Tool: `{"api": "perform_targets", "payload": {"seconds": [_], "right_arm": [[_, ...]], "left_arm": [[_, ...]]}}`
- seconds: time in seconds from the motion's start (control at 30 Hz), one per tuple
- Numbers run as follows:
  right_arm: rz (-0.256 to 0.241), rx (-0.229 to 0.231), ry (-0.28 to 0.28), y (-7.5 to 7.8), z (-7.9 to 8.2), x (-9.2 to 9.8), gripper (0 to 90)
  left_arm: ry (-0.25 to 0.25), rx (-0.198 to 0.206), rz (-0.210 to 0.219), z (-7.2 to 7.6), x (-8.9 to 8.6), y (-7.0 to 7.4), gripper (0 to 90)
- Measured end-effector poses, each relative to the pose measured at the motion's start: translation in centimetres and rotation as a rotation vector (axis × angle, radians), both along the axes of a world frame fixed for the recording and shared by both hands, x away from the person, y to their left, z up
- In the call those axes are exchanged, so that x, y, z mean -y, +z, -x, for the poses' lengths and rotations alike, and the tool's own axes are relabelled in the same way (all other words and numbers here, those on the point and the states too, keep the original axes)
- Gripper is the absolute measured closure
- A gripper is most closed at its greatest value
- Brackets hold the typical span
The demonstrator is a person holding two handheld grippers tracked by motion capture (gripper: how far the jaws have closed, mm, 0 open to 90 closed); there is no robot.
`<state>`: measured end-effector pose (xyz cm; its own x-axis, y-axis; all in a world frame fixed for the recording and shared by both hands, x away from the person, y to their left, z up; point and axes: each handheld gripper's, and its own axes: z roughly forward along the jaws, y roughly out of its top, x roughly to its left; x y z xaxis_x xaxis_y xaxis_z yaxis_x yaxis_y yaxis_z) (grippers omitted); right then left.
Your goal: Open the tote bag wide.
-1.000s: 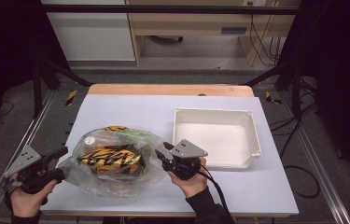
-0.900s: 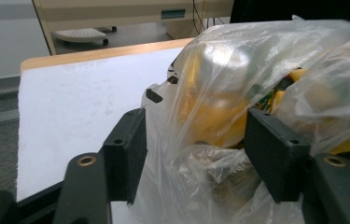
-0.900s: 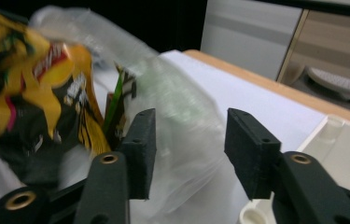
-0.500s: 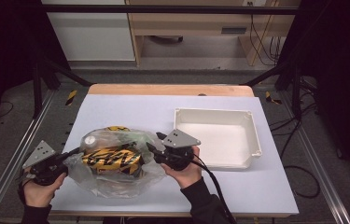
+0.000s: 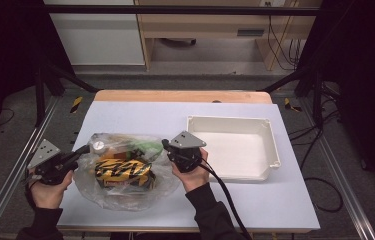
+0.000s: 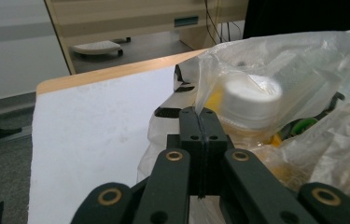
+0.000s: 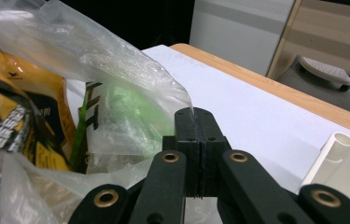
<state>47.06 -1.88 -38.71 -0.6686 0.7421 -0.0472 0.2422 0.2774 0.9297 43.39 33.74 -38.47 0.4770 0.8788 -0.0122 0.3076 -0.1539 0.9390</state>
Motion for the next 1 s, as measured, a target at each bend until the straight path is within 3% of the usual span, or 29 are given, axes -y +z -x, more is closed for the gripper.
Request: {"api": "perform_targets", "payload": {"seconds": [0.17, 0.27, 0.33, 0.4, 0.57, 0.7, 0.87, 1.0], "right_arm": [[-0.041, 0.019, 0.006, 0.3, 0.1, 0.2, 90.0], [-0.076, 0.039, 0.007, 1.0, 0.4, 0.6, 90.0], [-0.071, 0.039, -0.004, 1.2, 0.2, 0.6, 90.0], [-0.046, 0.020, -0.024, 1.0, -0.2, 0.3, 90.0], [0.089, -0.024, -0.083, -1.0, -1.8, -0.9, 90.0], [0.145, -0.062, -0.101, -2.1, -2.4, -1.7, 90.0], [0.156, -0.084, -0.120, -2.6, -3.0, -1.8, 89.9], [0.147, -0.067, -0.119, -2.6, -3.0, -1.7, 90.0]], "left_arm": [[-0.025, 0.057, 0.062, 0.4, -0.3, 0.3, 90.0], [-0.010, 0.086, 0.061, 1.0, -0.6, 0.9, 90.0], [0.007, 0.065, 0.054, 0.6, -0.6, 0.9, 90.0], [0.014, 0.016, 0.044, -0.4, -0.7, 0.5, 90.0], [0.028, -0.081, 0.022, -2.8, -0.6, -1.6, 90.0], [0.027, -0.146, 0.008, -4.1, -0.5, -3.4, 90.0], [0.021, -0.196, -0.010, -5.0, -0.2, -4.8, 90.0], [0.022, -0.195, -0.022, -5.2, 0.0, -4.9, 90.0]]}}
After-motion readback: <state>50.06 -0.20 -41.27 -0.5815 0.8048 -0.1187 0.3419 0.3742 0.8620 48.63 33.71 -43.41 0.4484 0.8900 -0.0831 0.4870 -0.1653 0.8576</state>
